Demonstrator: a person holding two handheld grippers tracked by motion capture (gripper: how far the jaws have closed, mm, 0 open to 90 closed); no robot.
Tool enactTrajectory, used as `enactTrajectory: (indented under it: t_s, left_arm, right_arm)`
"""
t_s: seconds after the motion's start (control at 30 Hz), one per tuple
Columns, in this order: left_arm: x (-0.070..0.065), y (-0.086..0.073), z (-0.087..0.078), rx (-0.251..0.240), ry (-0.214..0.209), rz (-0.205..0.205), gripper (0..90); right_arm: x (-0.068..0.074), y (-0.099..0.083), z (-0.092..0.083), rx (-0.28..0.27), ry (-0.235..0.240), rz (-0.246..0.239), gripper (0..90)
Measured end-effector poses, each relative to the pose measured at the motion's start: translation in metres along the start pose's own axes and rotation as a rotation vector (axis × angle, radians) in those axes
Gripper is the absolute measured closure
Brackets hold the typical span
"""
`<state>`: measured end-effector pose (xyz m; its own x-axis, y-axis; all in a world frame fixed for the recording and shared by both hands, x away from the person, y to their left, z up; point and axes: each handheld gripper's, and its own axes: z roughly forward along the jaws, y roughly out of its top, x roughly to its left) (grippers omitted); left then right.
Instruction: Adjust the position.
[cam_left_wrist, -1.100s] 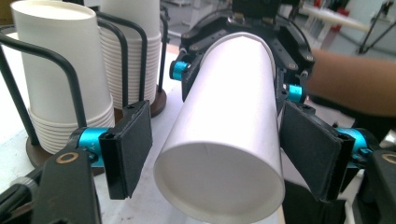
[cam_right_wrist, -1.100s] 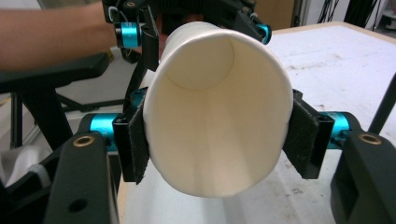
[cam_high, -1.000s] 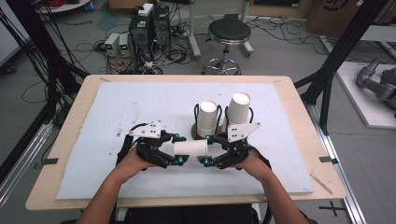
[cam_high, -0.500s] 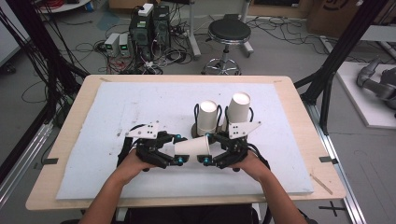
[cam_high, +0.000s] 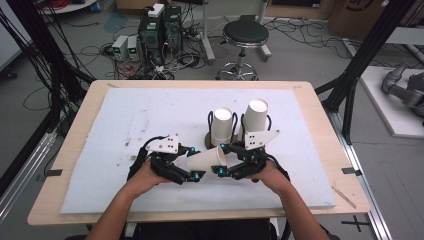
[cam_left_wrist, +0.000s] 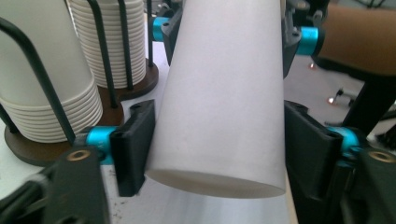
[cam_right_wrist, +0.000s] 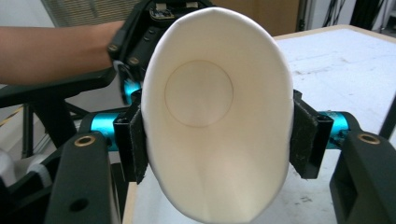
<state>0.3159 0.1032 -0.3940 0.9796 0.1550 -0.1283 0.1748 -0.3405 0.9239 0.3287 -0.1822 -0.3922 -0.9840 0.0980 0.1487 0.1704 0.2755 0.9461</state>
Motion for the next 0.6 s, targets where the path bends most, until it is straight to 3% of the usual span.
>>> enactTrajectory:
  t_s: [0.1,0.17,0.27,0.4,0.47,0.6]
  left_arm:
    - [-0.0004,-0.0016,0.0001,-0.016,-0.015,0.004,35.1]
    - [-0.0008,-0.0019,-0.0005,-0.051,-0.023,-0.001,36.0]
    - [0.0006,-0.0029,-0.0027,-0.106,-0.019,-0.015,36.0]
    - [0.0003,-0.0047,-0.0038,-0.15,-0.018,-0.011,36.1]
    - [0.0006,-0.006,-0.0024,-0.148,-0.019,-0.011,36.3]
    - [-0.0001,-0.0076,0.0008,-0.119,-0.018,-0.034,35.9]
  right_arm:
    - [-0.0009,0.0004,-0.0012,-0.013,0.014,0.016,34.7]
    - [-0.002,0.0007,-0.0017,-0.033,0.02,0.045,29.6]
    - [-0.0013,0.0013,-0.002,-0.084,-0.028,0.079,19.4]
    - [-0.0016,0.0017,-0.003,-0.121,-0.016,0.12,20.0]
    - [-0.002,0.0021,-0.0034,-0.132,0.012,0.107,28.9]
    - [-0.0018,0.0026,-0.0041,-0.117,0.012,0.08,31.1]
